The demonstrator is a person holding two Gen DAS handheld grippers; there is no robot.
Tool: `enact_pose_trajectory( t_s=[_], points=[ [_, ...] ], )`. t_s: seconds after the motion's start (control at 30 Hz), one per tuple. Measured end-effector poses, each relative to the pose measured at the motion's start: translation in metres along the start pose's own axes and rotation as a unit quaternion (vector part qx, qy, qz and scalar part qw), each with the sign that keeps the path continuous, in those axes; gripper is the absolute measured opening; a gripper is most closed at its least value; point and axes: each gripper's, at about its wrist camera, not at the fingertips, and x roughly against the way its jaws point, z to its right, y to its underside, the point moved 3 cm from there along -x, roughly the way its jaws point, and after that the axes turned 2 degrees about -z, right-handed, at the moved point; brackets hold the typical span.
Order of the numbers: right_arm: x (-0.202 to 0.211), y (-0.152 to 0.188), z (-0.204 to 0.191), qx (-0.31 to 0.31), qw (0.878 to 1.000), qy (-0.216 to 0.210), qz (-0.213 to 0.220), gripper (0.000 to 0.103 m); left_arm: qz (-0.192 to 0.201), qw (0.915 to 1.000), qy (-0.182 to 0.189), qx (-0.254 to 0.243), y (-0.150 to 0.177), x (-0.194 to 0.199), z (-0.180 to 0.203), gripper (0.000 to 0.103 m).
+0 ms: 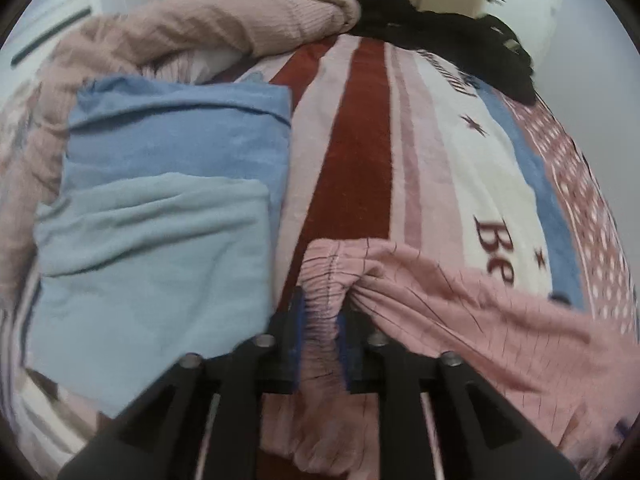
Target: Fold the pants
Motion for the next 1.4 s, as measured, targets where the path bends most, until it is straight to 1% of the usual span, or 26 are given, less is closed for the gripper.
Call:
enact_pose_trajectory(
  t_s=[0.03, 0.1, 0.2, 0.27, 0.3, 0.33, 0.37, 0.43, 0.47, 0.53, 0.6, 0.63, 0.7, 0.73, 0.77, 0.87, 0.97, 1.03, 1.07, 1.1, 1.13, 1.2, 1.27, 1.3, 1.37, 1.4],
  points=[
    [0.0, 0.001, 0.0, 0.001, 1.0, 0.001, -0.001, 0.043, -0.002, 0.9999, -0.011, 0.005, -0.004, -0.004, -0.002, 0.044],
    [0.001, 0.002, -0.002, 0.005, 1.0, 0.004, -0.006, 0.043, 0.013, 0.9985, -0.051, -0.013, -0.01, -0.004, -0.004, 0.058],
    [0.004, 0.003, -0.005, 0.012, 1.0, 0.008, -0.006, 0.043, 0.026, 0.9956, -0.08, -0.041, -0.01, 0.007, -0.005, 0.064],
    [0.004, 0.003, -0.008, 0.016, 1.0, 0.005, -0.004, 0.043, 0.024, 0.9952, -0.087, -0.038, -0.008, 0.016, -0.011, 0.071],
    [0.004, 0.003, -0.009, 0.017, 1.0, 0.004, -0.004, 0.043, 0.018, 0.9957, -0.086, -0.029, -0.005, 0.024, -0.016, 0.076],
    [0.004, 0.003, -0.01, 0.018, 1.0, 0.002, -0.003, 0.043, 0.016, 0.9962, -0.081, -0.025, -0.002, 0.029, -0.018, 0.077],
    [0.004, 0.003, -0.011, 0.018, 1.0, -0.002, -0.001, 0.043, 0.018, 0.9971, -0.071, -0.019, 0.003, 0.039, -0.022, 0.077],
    [0.004, 0.005, -0.014, 0.017, 1.0, -0.012, 0.001, 0.043, 0.019, 0.9984, -0.053, -0.01, 0.014, 0.053, -0.025, 0.082],
    [0.005, 0.006, -0.016, 0.017, 1.0, -0.017, 0.002, 0.043, 0.017, 0.9992, -0.036, -0.007, 0.02, 0.06, -0.026, 0.083],
    [0.005, 0.009, -0.02, 0.019, 1.0, -0.022, 0.003, 0.043, 0.008, 0.9998, 0.017, 0.005, 0.04, 0.073, -0.024, 0.085],
    [0.006, 0.012, -0.023, 0.018, 0.999, -0.031, 0.004, 0.043, -0.007, 0.997, 0.074, 0.023, 0.062, 0.08, -0.019, 0.087],
    [0.006, 0.013, -0.024, 0.017, 0.999, -0.037, 0.005, 0.043, -0.014, 0.9939, 0.103, 0.036, 0.073, 0.08, -0.017, 0.09],
    [0.006, 0.017, -0.027, 0.014, 0.999, -0.048, 0.005, 0.043, -0.04, 0.986, 0.151, 0.059, 0.095, 0.069, -0.01, 0.09],
    [0.007, 0.018, -0.029, 0.014, 0.999, -0.052, 0.006, 0.043, -0.052, 0.9826, 0.165, 0.068, 0.102, 0.061, -0.007, 0.09],
    [0.008, 0.019, -0.031, 0.014, 0.998, -0.057, 0.008, 0.043, -0.061, 0.9789, 0.177, 0.082, 0.108, 0.05, -0.005, 0.09],
    [0.016, 0.021, -0.034, 0.016, 0.998, -0.061, 0.014, 0.043, -0.075, 0.974, 0.181, 0.113, 0.114, 0.023, -0.002, 0.09],
    [0.025, 0.022, -0.031, 0.023, 0.998, -0.048, 0.017, 0.043, -0.037, 0.9721, 0.18, 0.146, 0.101, 0.002, -0.004, 0.09],
    [0.032, 0.023, -0.025, 0.026, 0.999, -0.033, 0.02, 0.043, -0.013, 0.9675, 0.181, 0.176, 0.09, -0.003, -0.007, 0.088],
    [0.038, 0.024, -0.02, 0.026, 0.999, -0.022, 0.023, 0.043, -0.005, 0.9646, 0.187, 0.186, 0.086, -0.004, -0.008, 0.084],
    [0.042, 0.025, -0.015, 0.023, 0.999, -0.017, 0.025, 0.043, 0.006, 0.9598, 0.199, 0.198, 0.083, -0.005, -0.006, 0.07],
    [0.047, 0.026, -0.009, 0.017, 0.999, -0.011, 0.027, 0.043, 0.009, 0.9568, 0.208, 0.203, 0.08, -0.006, -0.003, 0.051],
    [0.053, 0.029, 0.002, 0.005, 1.0, -0.007, 0.029, 0.043, 0.009, 0.9539, 0.213, 0.212, 0.076, -0.009, 0.002, 0.03],
    [0.058, 0.032, 0.011, -0.012, 0.999, -0.008, 0.03, 0.043, 0.026, 0.9547, 0.202, 0.217, 0.075, -0.005, 0.009, 0.023],
    [0.059, 0.033, 0.015, -0.017, 0.999, -0.007, 0.03, 0.043, 0.033, 0.9563, 0.199, 0.211, 0.076, -0.001, 0.008, 0.016],
    [0.06, 0.035, 0.02, -0.025, 0.999, -0.004, 0.031, 0.043, 0.058, 0.9599, 0.186, 0.202, 0.075, 0.012, 0.008, 0.013],
    [0.061, 0.037, 0.022, -0.027, 0.999, -0.003, 0.031, 0.043, 0.078, 0.9593, 0.179, 0.204, 0.073, 0.022, 0.002, 0.012]
  ],
)
